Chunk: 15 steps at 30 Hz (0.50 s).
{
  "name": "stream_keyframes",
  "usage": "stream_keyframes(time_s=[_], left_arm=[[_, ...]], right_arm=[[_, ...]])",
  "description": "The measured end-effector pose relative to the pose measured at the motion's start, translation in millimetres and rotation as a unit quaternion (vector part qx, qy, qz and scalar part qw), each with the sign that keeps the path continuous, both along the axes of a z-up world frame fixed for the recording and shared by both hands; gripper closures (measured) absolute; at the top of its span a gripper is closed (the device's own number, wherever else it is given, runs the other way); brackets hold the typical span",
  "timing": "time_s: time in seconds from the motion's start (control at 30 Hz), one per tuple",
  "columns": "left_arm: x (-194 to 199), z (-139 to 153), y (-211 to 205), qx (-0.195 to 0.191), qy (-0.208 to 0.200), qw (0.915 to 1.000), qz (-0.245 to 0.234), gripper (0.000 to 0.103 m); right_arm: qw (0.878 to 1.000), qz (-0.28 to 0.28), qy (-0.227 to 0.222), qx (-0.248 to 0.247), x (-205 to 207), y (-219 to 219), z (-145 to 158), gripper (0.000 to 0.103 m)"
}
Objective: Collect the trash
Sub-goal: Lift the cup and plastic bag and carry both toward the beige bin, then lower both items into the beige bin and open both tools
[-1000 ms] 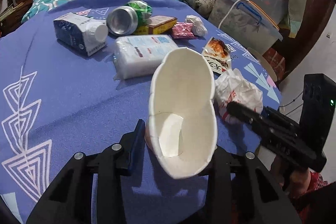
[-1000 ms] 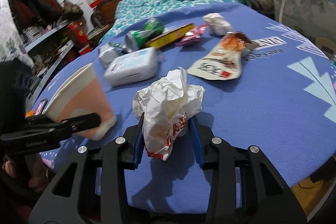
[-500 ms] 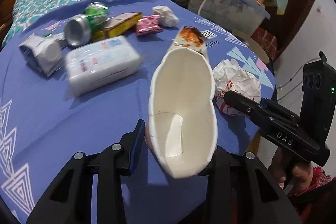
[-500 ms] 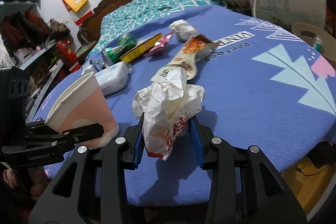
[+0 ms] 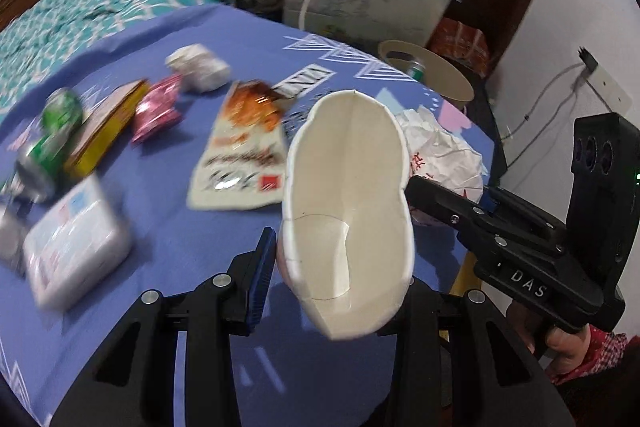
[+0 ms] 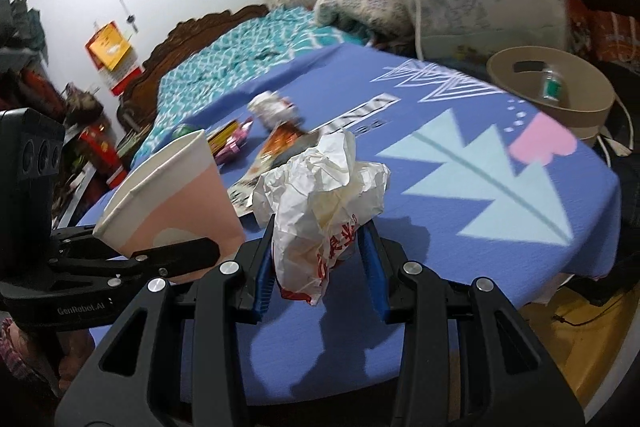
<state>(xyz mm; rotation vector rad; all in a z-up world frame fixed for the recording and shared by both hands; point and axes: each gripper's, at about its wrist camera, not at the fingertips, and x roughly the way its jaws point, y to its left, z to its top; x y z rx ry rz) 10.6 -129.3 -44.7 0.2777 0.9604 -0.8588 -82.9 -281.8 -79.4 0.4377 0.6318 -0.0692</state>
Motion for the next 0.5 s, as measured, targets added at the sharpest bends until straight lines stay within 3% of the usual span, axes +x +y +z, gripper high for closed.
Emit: stream_keyframes(time_s=[0.5], left_arm=[[23.6,-15.4,-94.6,0.034,0.005,0.998,-0.053,0.067]], right_arm=[[0.996,-0.084,-0.006,0.002,-3.7,-74.3,-8.7,0.062]])
